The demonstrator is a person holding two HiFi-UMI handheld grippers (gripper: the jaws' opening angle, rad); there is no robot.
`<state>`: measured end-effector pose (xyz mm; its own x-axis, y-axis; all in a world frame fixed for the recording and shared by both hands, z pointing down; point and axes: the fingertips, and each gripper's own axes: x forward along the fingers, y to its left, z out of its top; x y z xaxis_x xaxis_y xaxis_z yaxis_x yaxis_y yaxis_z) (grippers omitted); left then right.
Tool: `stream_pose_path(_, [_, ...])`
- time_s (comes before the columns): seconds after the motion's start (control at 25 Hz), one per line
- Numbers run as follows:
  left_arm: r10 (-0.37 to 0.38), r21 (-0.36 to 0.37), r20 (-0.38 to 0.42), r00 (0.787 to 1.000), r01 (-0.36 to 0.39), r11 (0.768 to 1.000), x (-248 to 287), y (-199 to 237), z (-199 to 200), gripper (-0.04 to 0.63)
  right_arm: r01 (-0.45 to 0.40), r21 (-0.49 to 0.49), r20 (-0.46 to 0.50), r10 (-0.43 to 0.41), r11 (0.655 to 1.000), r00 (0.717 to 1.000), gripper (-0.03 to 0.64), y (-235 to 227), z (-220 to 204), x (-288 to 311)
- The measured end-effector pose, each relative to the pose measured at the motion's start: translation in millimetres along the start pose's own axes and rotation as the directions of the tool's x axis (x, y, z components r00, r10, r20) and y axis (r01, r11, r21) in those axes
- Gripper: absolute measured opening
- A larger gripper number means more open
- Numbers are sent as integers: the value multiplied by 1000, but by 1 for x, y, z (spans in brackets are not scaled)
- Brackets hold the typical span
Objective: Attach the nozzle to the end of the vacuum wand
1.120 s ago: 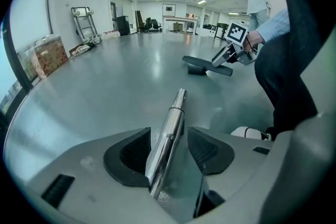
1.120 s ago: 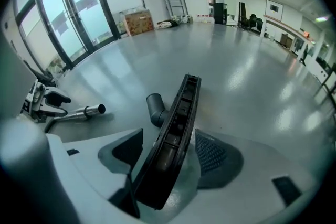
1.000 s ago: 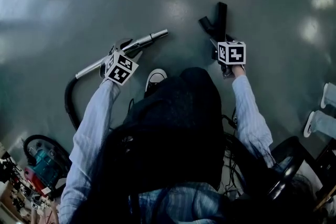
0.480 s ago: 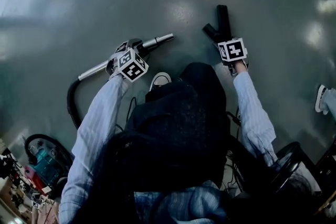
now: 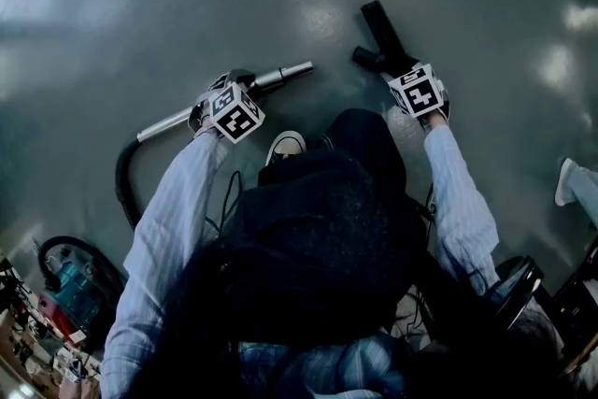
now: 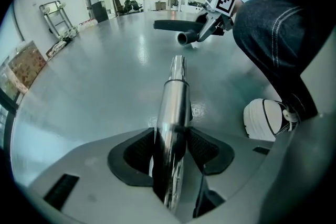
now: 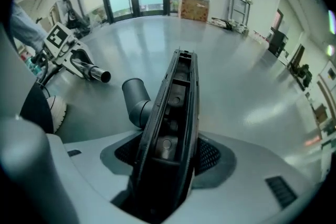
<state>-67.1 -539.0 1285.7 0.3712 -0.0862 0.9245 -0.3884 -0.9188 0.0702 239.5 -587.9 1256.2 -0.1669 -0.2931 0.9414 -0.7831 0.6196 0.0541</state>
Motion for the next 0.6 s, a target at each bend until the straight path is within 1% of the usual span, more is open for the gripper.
stream_pose_path(0.08, [10,22,-2,1000,-10,1000,-1,1,-3,196,-32,-82,39,35,996,999,265,9,19,1])
stream_pose_path(0.16, [20,28,0,1000,-20,999,-3,1,-1,195,-60,-172,68,72,983,995,265,16,33,0])
stream_pose_path(0.24, [30,30,11,999,-30,999,-9,3,0,193,-73,-260,84,98,963,992,265,25,46,-2])
stream_pose_path(0.32, [33,34,25,999,-33,999,-15,4,-1,193,-68,-337,88,103,939,991,265,34,56,-1])
stream_pose_path(0.4, [25,36,37,999,-26,999,-22,3,0,193,-63,-395,92,108,916,990,265,40,65,-1])
stream_pose_path(0.6, [23,41,62,998,-25,999,-39,-1,-1,192,-58,-491,102,123,869,987,265,55,85,-9])
